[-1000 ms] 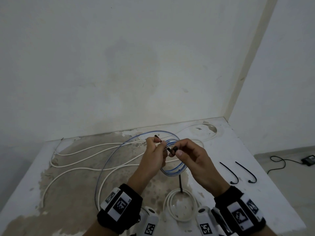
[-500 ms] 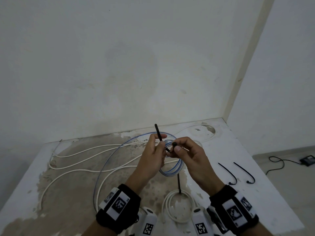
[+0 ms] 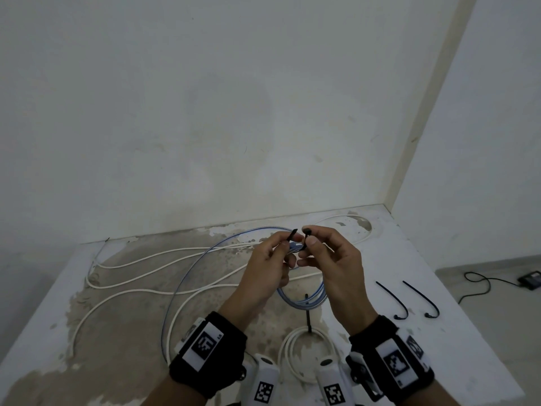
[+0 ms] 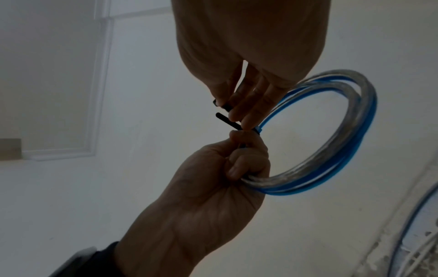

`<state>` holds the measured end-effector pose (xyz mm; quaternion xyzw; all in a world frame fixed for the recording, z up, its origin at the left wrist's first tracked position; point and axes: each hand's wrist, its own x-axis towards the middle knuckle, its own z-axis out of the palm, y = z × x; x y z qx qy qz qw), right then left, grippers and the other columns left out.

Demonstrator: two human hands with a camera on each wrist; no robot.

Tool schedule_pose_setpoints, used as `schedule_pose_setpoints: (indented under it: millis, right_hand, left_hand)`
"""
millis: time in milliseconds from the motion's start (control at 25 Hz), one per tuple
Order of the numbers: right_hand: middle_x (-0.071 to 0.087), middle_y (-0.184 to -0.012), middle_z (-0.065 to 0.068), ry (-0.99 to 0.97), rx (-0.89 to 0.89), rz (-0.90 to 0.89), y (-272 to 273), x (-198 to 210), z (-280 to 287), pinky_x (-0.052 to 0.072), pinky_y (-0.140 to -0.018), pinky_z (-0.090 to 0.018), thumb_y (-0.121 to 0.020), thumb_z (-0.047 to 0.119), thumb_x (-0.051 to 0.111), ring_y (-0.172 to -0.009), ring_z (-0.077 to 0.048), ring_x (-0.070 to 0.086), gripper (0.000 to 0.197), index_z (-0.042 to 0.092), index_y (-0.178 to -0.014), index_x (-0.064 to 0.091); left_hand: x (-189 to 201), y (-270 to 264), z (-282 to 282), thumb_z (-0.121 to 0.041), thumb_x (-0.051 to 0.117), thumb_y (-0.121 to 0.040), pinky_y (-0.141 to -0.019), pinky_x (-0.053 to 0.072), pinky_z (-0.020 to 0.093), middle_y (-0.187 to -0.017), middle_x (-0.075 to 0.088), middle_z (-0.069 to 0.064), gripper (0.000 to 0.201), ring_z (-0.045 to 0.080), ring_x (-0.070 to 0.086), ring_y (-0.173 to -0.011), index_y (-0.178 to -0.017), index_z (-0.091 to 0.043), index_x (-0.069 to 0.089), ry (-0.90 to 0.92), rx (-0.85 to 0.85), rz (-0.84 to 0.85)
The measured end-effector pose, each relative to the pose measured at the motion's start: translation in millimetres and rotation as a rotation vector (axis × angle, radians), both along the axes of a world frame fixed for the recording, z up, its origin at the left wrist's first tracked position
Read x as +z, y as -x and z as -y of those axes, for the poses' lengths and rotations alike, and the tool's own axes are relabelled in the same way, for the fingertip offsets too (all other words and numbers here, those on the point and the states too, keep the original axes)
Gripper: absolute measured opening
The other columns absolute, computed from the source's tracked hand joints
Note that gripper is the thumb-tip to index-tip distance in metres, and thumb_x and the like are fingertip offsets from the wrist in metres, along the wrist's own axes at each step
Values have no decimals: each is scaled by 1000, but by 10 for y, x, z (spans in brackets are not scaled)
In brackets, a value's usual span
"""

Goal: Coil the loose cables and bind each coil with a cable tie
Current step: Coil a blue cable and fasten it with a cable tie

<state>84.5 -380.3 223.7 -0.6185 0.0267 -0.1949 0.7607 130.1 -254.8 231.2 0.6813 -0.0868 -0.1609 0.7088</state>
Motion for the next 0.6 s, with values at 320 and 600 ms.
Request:
schedule_pose_setpoints:
  millis: [320,600]
  right_hand:
    - [75,-97,-13,19,-20,-8,7,-26,8,62,-70,-33,-98,4,57,-78,-18,70,20,3,-113,70]
    - [74,-100,-14,1,-62,-5,5,-42,-11,59,-67,-26,-98,3,57,-80,-16,68,21,6,-113,71]
  left_hand:
    - [46,3,9,-14,37,-104,-44,21,22,-58,45,-1,31,6,27,-39,-108,-18,68,-79,-28,-46]
    - [25,1,32,-14,37,-103,-43,23,21,-56,45,-3,32,6,27,-38,-111,-17,68,-92,-13,-59]
